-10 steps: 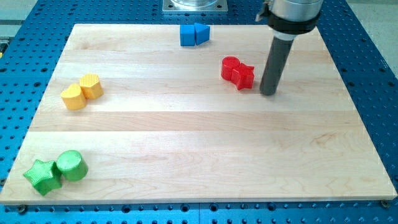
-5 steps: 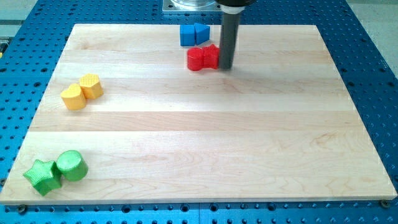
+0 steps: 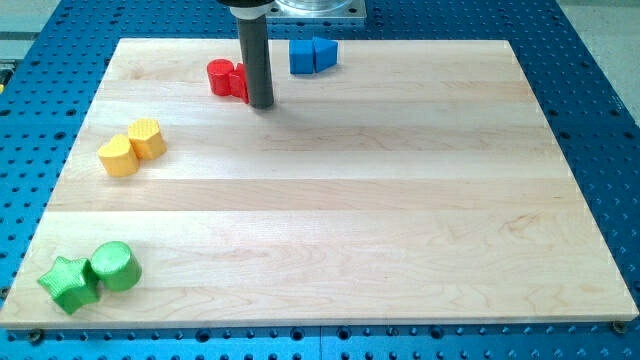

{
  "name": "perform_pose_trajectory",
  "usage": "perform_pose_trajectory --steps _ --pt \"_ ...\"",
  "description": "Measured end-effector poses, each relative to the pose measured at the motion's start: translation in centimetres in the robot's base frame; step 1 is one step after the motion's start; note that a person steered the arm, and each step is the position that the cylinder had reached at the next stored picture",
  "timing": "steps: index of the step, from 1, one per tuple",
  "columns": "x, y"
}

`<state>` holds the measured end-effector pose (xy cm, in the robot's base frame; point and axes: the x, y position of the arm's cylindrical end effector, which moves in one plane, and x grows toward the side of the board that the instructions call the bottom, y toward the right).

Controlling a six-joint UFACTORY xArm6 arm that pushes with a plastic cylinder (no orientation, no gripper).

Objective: Place the red blocks to the top left corner of the board

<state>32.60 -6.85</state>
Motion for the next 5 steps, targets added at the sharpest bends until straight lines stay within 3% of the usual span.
perform_pose_trajectory --steps 2,4,5 --pt "-1.8 0.8" --pt "-6.5 -9.0" --pt "-7.6 -11.2"
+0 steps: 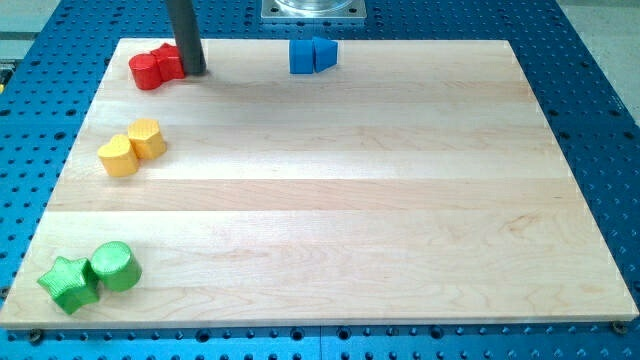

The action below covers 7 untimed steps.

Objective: Place the red blocks to the top left corner of the board

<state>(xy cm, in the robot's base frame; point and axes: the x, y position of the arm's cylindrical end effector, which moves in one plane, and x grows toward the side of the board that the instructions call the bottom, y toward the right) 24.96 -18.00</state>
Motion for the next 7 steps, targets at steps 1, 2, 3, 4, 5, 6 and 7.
perform_pose_trajectory --steps 1,2,3,4,5,6,7 --pt "-0.1 -0.1" --pt "1.3 1.4" --pt "4.4 4.0" --pt "7.7 5.9" --pt "9.1 6.1" --pt "9.1 6.1" --pt "9.0 3.6"
